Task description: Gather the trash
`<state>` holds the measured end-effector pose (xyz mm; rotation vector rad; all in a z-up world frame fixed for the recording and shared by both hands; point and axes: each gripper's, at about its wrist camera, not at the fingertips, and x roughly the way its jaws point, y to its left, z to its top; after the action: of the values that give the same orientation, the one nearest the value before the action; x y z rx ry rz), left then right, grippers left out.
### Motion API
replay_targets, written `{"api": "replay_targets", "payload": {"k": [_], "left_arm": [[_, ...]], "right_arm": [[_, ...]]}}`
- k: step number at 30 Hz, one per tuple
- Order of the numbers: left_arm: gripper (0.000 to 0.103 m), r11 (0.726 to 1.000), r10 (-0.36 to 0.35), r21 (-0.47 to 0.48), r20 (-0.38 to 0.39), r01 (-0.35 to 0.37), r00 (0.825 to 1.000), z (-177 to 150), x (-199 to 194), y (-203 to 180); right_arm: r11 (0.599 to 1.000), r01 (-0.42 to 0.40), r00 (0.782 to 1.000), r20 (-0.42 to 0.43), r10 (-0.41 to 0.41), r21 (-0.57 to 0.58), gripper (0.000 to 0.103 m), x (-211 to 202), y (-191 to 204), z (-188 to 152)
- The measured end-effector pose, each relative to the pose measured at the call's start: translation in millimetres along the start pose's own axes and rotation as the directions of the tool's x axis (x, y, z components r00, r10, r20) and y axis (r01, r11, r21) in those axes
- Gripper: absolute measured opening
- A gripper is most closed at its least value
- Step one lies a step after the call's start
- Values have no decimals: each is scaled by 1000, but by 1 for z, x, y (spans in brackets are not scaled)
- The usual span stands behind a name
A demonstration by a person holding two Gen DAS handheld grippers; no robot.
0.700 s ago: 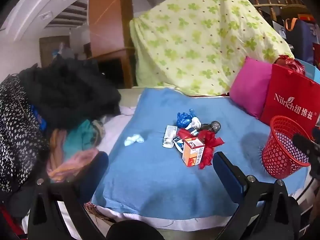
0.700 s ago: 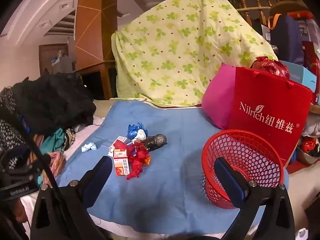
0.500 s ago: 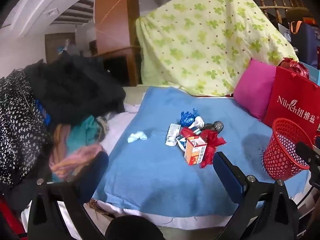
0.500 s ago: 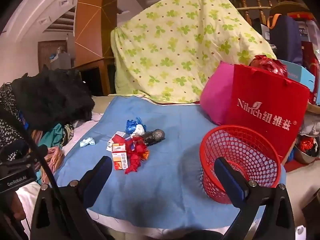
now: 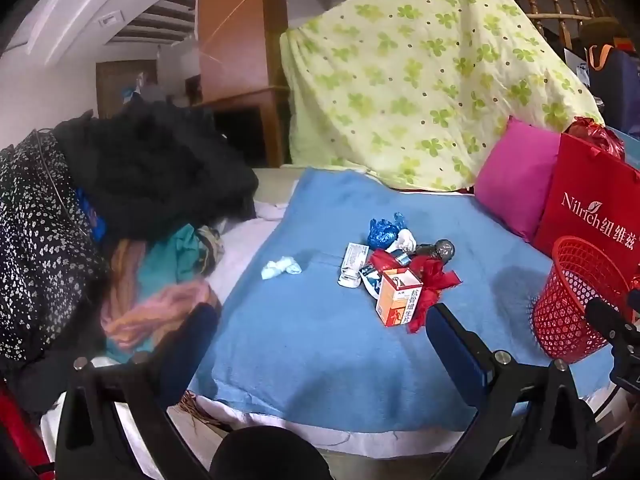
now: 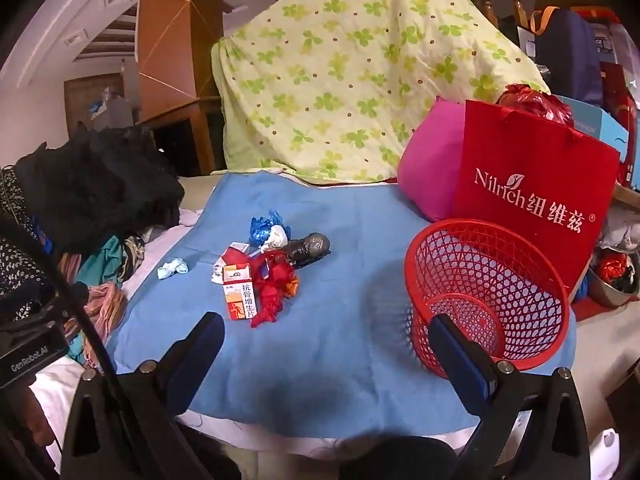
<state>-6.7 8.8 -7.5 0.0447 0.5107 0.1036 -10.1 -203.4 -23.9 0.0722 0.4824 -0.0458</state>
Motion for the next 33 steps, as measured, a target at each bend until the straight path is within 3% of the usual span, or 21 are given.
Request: {"api": "replay_targets", "payload": {"k": [14,33], "left_arm": [[103,1000,14,17,25,-14,1000,3,-4,7],[103,999,17,33,-19,-16,1000,-5,9,5]], "right_arm": [[1000,-7,1000,28,7,-14,103,-10,9,7],[999,-36,999,-39,37,7,103,11,10,-6]]}}
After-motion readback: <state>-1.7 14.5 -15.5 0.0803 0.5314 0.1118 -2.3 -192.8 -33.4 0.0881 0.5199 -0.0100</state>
